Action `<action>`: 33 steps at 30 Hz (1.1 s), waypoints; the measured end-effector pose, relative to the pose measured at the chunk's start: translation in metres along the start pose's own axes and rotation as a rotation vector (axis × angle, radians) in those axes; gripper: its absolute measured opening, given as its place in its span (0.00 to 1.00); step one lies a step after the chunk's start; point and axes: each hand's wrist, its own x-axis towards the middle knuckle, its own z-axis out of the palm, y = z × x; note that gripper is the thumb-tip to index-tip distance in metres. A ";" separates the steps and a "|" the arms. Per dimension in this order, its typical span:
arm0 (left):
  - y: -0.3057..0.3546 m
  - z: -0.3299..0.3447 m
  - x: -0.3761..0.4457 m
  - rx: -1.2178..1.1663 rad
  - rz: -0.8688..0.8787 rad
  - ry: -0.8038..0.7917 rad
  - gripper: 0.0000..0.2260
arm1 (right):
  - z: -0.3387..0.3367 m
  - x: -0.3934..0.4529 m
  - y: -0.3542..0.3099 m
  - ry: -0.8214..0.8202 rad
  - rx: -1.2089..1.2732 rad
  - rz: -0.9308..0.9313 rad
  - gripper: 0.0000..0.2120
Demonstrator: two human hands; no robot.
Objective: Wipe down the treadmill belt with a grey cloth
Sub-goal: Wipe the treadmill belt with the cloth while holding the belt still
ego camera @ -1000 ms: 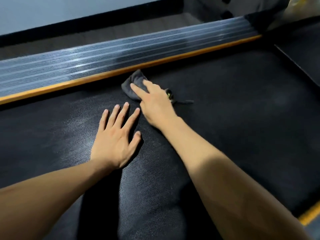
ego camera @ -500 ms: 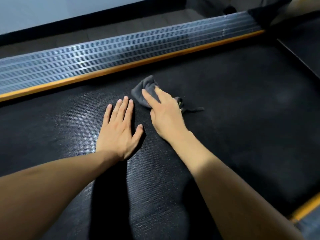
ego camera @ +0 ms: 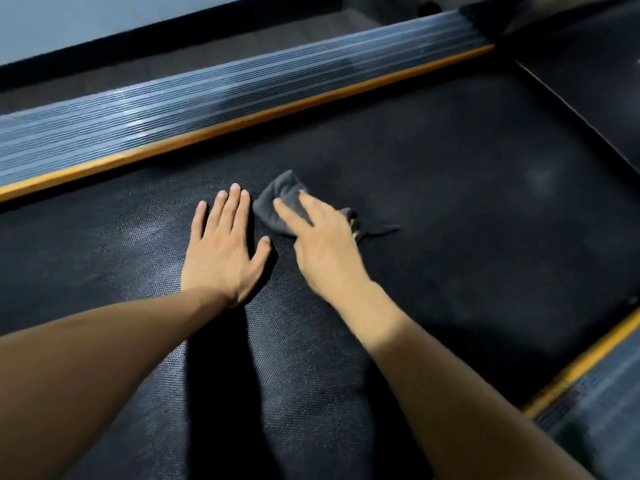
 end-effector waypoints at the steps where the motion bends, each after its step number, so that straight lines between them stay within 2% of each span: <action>1: 0.000 0.000 0.000 0.000 0.002 -0.001 0.36 | -0.001 -0.002 -0.004 -0.032 0.010 -0.051 0.28; 3: 0.000 0.000 0.001 0.007 0.003 -0.001 0.36 | -0.010 0.002 0.019 -0.063 -0.043 -0.076 0.29; 4: -0.001 0.000 0.001 0.012 0.001 -0.003 0.35 | -0.017 0.003 0.038 -0.041 -0.070 -0.025 0.30; 6: -0.001 0.001 0.000 0.023 -0.006 0.001 0.35 | -0.036 0.007 0.085 0.039 -0.143 0.172 0.30; 8: 0.000 0.002 -0.001 0.024 -0.009 0.001 0.35 | -0.050 0.007 0.114 0.030 -0.162 0.375 0.30; 9: 0.000 0.003 -0.001 0.022 -0.009 0.003 0.35 | -0.051 0.008 0.114 0.028 -0.163 0.416 0.30; 10: 0.000 0.003 0.000 0.022 -0.009 0.006 0.35 | -0.049 0.007 0.106 0.047 -0.179 0.414 0.29; 13: 0.000 0.004 0.001 0.032 -0.007 0.007 0.35 | -0.027 -0.006 0.053 0.157 -0.144 0.224 0.27; 16: -0.003 0.007 0.002 0.025 0.008 0.020 0.35 | -0.004 -0.043 -0.007 0.025 -0.017 0.051 0.27; 19: -0.005 0.007 0.001 0.017 0.012 0.019 0.34 | -0.013 -0.052 0.004 -0.075 -0.073 -0.082 0.30; 21: -0.003 0.006 0.003 0.021 0.015 0.019 0.34 | -0.028 -0.044 0.046 0.005 -0.137 0.014 0.30; 24: -0.002 0.005 0.001 0.010 0.004 0.017 0.33 | -0.056 -0.044 0.102 0.039 -0.175 0.356 0.30; 26: -0.001 0.007 0.002 0.012 0.001 0.022 0.33 | -0.057 -0.046 0.103 0.083 -0.170 0.419 0.28; 29: -0.002 0.008 0.002 0.015 0.000 0.024 0.33 | -0.036 -0.058 0.052 0.195 -0.131 0.277 0.26; 33: -0.003 0.007 0.004 0.032 0.007 0.007 0.33 | -0.015 -0.099 -0.023 -0.004 0.000 0.023 0.28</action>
